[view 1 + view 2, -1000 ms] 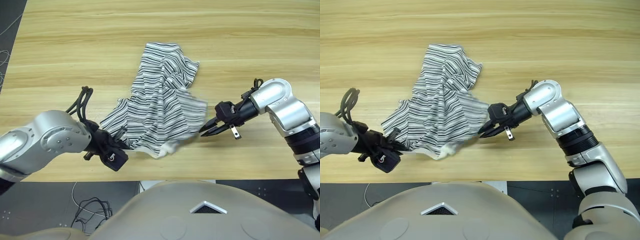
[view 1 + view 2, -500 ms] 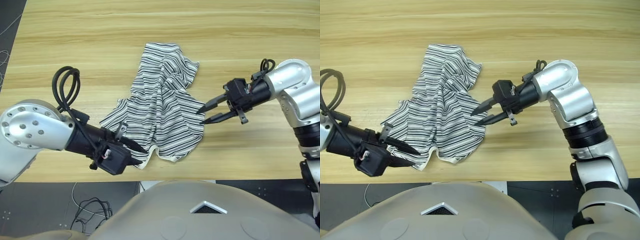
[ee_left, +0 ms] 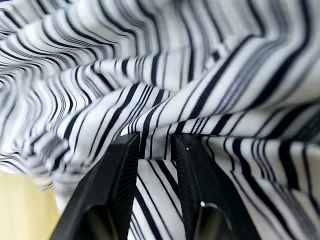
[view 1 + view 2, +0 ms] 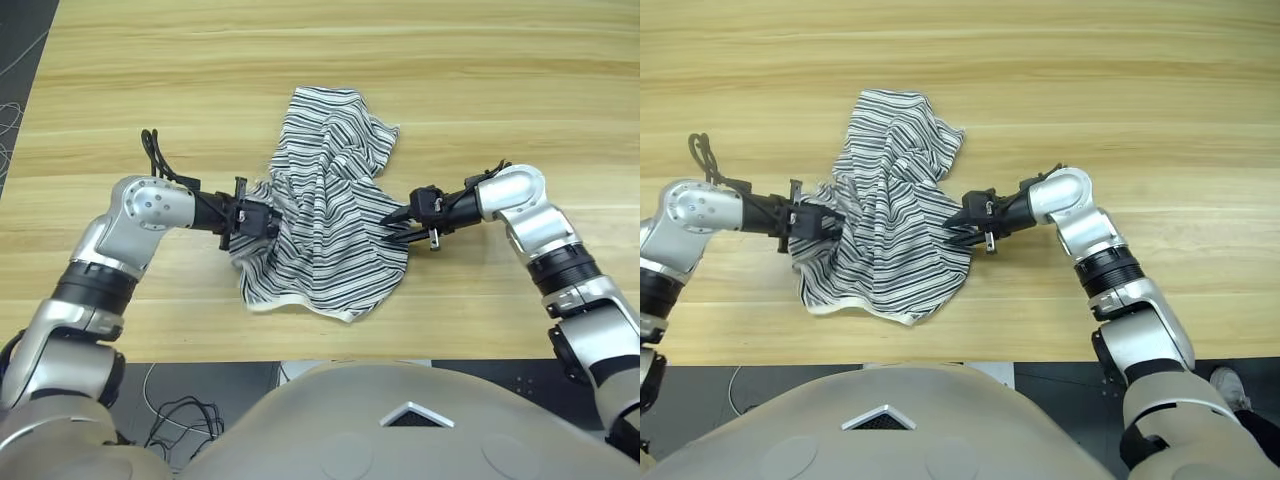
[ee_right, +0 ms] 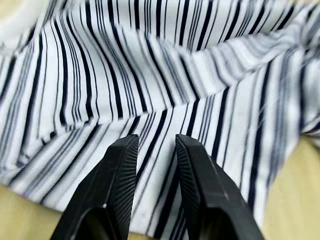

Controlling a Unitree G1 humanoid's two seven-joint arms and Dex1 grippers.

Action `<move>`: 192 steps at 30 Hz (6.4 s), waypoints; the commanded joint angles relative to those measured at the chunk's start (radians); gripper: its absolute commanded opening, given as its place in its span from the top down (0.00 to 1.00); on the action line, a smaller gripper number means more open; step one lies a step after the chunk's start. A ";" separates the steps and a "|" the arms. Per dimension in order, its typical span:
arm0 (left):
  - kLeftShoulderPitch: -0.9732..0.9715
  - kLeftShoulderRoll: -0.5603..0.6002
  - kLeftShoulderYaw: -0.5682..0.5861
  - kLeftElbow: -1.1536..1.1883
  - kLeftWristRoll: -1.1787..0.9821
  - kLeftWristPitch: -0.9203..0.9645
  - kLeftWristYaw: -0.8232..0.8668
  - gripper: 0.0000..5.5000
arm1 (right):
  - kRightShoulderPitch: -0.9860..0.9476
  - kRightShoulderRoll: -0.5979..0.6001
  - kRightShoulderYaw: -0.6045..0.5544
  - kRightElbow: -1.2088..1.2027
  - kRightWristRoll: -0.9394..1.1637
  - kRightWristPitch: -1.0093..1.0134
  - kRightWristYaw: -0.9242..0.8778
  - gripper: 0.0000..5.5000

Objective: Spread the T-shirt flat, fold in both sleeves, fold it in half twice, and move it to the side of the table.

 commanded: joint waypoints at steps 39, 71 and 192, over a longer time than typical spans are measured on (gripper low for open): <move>0.086 0.086 0.163 -0.508 -0.116 0.318 -0.067 0.77 | -0.259 0.146 -0.176 0.238 -0.027 0.021 -0.306 0.75; -0.047 -0.075 0.028 0.280 0.100 -0.090 0.082 0.77 | -0.528 0.180 -0.096 0.838 -0.496 0.125 -0.991 0.75; 0.948 0.219 0.819 -0.267 -0.644 0.657 -0.399 0.57 | -0.170 0.050 -0.308 0.009 -0.122 -0.244 -0.485 0.75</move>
